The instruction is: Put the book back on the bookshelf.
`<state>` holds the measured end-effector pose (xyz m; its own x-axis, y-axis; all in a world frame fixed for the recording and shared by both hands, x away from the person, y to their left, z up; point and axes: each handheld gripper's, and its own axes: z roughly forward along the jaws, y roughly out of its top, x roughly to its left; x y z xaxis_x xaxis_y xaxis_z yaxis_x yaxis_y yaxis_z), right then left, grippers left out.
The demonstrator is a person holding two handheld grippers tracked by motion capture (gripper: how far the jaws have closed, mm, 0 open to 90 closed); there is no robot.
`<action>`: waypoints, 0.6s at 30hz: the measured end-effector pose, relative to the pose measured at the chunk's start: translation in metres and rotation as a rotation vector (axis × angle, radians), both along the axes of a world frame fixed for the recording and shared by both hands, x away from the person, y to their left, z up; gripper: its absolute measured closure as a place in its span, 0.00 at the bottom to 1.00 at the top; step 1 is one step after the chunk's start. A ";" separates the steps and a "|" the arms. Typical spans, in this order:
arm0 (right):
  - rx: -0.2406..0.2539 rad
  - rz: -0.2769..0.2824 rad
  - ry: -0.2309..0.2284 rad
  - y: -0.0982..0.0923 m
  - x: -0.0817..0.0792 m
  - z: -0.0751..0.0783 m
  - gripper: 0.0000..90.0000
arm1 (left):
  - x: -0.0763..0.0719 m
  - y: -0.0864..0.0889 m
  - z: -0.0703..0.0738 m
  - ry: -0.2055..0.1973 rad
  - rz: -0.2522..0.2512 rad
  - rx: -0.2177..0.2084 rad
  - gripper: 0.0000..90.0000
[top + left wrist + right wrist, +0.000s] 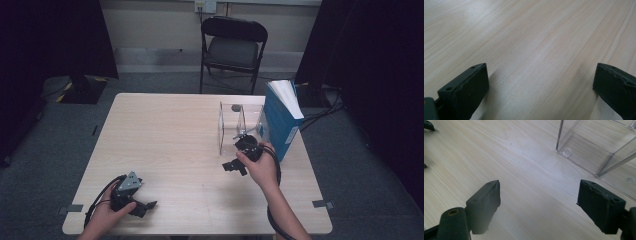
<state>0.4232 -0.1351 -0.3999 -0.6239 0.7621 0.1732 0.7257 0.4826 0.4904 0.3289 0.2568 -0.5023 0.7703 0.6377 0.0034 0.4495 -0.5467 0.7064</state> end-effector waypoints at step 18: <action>0.001 0.039 0.015 0.018 -0.007 -0.019 0.20 | 0.000 0.000 0.000 0.001 -0.001 -0.001 0.00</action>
